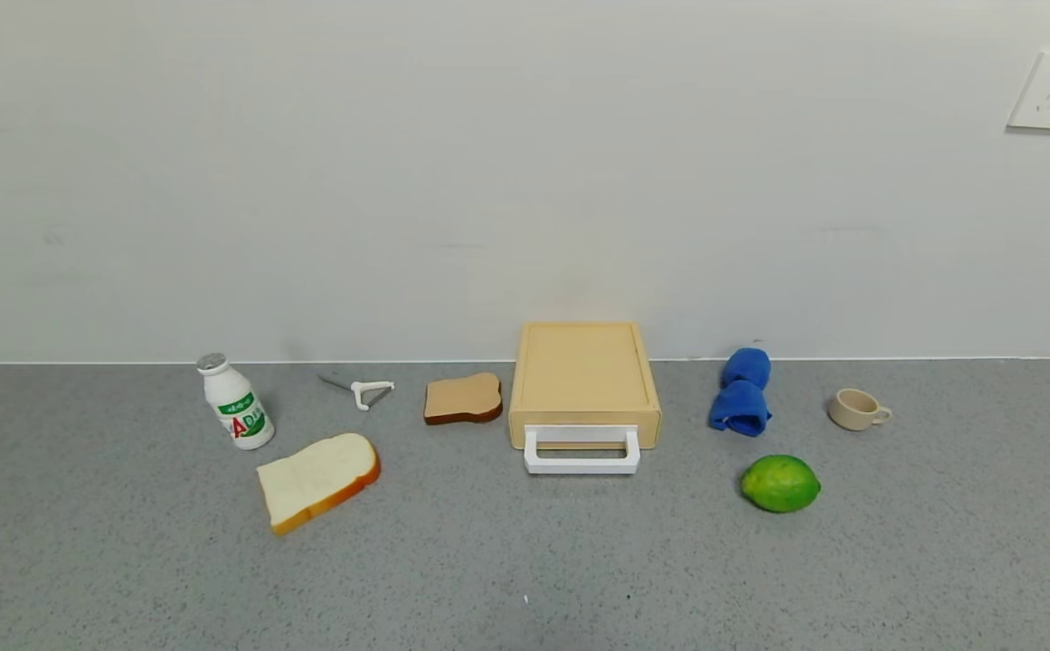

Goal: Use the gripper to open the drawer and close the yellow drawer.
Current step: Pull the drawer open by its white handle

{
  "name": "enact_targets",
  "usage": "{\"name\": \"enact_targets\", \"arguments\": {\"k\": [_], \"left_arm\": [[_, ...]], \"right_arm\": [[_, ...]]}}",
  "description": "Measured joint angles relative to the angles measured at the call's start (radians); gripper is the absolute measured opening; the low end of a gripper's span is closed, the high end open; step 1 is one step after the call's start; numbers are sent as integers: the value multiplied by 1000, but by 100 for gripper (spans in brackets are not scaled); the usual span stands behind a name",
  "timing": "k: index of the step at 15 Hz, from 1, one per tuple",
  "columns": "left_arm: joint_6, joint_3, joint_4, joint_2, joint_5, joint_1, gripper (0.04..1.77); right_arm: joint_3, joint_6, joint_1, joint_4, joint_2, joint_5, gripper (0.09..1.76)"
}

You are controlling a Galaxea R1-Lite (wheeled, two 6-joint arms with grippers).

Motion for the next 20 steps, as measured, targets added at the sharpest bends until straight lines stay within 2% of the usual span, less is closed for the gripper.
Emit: {"name": "enact_targets", "arguments": {"k": [4, 7, 13, 20], "left_arm": [[0, 0, 0, 0, 0, 0, 172], [0, 0, 0, 0, 0, 0, 172], [0, 0, 0, 0, 0, 0, 172], [0, 0, 0, 1, 0, 0, 172]], "right_arm": [[-254, 0, 11, 35, 342, 28, 171], [-413, -1, 58, 70, 586, 56, 171], [-666, 1, 263, 109, 1011, 53, 171], [-908, 50, 509, 160, 1377, -82, 171]]}}
